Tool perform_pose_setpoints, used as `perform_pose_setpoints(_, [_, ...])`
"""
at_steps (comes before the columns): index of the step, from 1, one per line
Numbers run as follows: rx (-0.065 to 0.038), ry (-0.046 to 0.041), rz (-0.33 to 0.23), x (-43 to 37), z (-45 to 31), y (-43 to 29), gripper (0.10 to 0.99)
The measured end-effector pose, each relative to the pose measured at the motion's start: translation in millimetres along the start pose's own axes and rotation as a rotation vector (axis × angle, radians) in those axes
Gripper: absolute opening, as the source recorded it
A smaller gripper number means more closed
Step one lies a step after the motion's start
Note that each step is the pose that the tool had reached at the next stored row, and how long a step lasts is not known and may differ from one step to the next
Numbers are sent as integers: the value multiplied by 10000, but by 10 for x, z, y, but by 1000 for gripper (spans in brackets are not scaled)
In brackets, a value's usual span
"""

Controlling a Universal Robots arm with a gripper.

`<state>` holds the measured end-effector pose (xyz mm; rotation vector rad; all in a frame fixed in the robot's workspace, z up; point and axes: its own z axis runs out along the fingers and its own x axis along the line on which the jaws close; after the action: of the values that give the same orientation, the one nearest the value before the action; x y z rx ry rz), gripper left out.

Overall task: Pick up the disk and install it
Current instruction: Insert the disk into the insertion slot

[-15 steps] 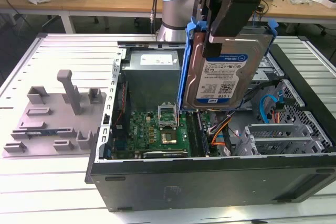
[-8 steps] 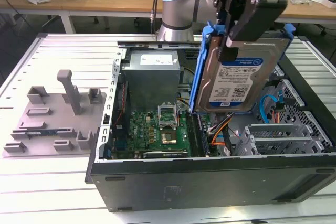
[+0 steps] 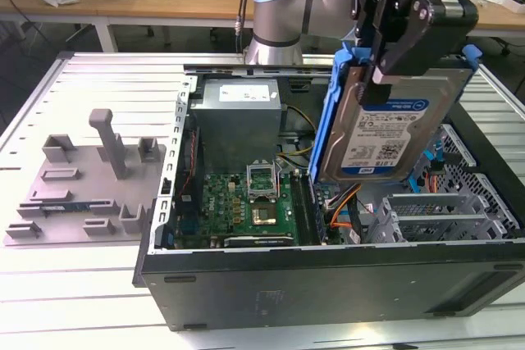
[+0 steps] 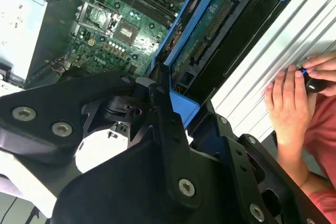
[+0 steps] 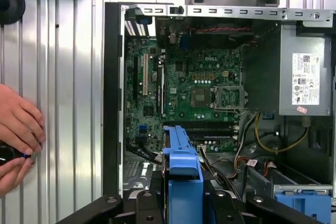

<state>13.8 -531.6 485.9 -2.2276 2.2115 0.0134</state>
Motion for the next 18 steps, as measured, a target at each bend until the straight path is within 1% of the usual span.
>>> perform_pose_setpoints(7, [62,1,-1,30,6,-151,365])
perform_pose_setpoints(10, [93,1,-1,45,8,-256,365])
perform_pose_setpoints(11, [101,2,-2,51,8,-304,365])
perform_pose_setpoints(13, [107,1,-1,56,9,-358,365])
perform_pose_setpoints(14, [114,1,-1,62,9,-420,365])
perform_pose_setpoints(16, [119,1,-3,67,9,-470,365])
perform_pose_setpoints(18, [125,0,-1,76,10,-544,365])
